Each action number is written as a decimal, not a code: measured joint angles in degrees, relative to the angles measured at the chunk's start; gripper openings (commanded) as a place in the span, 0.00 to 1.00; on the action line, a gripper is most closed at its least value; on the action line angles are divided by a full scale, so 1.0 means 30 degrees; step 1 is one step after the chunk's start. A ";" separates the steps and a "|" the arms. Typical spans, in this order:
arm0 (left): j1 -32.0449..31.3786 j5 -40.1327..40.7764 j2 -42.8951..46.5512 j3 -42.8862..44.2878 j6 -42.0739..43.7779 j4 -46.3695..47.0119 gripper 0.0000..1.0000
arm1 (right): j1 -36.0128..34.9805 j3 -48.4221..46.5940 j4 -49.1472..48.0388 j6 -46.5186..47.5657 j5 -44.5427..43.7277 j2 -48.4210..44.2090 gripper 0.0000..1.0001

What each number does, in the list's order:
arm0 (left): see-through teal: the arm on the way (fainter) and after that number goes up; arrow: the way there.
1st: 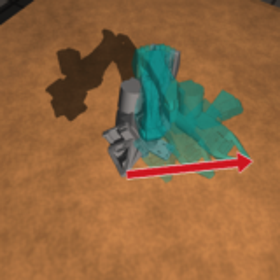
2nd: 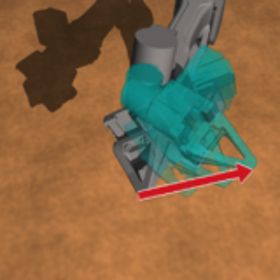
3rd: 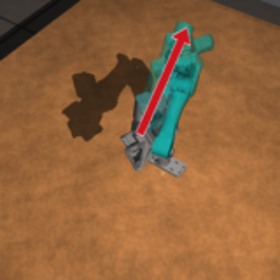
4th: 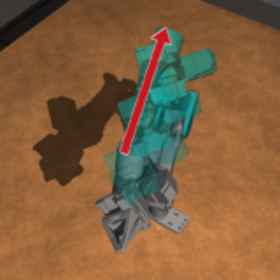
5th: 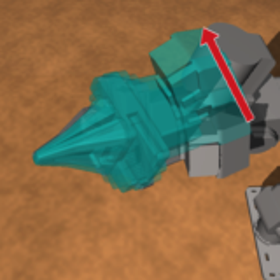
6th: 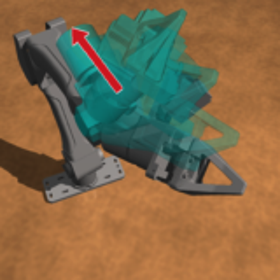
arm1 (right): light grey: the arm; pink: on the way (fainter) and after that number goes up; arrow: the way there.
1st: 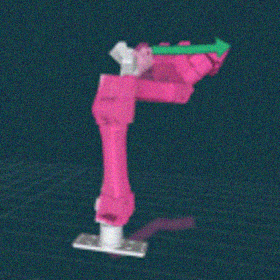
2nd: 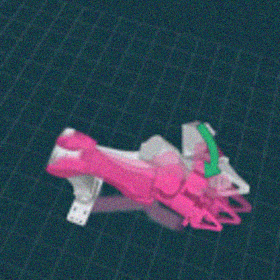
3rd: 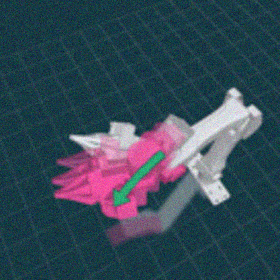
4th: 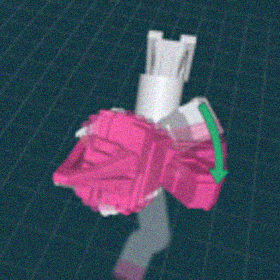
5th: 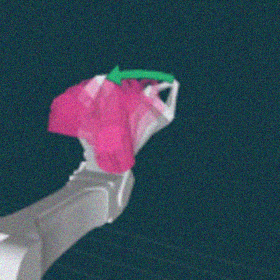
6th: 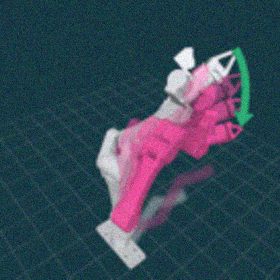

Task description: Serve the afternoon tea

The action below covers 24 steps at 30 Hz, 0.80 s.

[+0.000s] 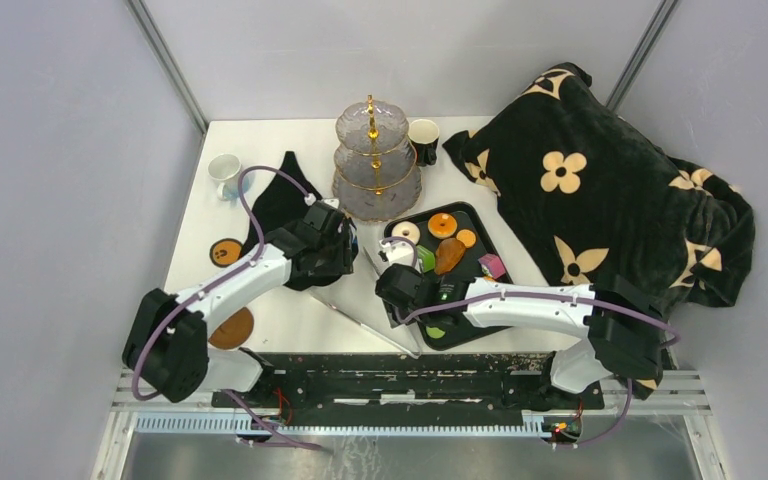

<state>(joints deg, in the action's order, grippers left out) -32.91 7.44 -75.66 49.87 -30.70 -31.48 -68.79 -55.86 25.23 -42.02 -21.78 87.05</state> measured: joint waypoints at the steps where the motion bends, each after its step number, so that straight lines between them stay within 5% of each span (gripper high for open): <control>1: 0.0248 -0.0240 -0.0437 -0.0182 -0.0036 0.0372 0.58 | 0.0000 0.0051 0.0022 -0.0051 -0.0058 -0.0109 0.57; 11: 0.3963 -0.0641 -0.4393 0.0306 -0.0007 0.1617 0.59 | 0.0000 0.0058 -0.0044 -0.0080 -0.0007 0.0029 0.60; 19: 0.5064 0.1049 -0.7227 0.4444 0.0408 0.1326 0.59 | 0.0000 -0.0204 -0.0255 -0.0066 0.0699 0.1953 0.64; 24: 0.5275 0.0962 -0.7563 0.5421 0.0758 0.1260 0.67 | 0.0000 -0.0240 -0.0277 -0.0058 0.0758 0.2586 0.66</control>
<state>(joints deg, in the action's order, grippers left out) -17.08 10.33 -98.35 66.13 -28.42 -27.70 -68.79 -56.58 24.40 -42.19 -19.51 94.80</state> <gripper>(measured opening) 0.622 0.637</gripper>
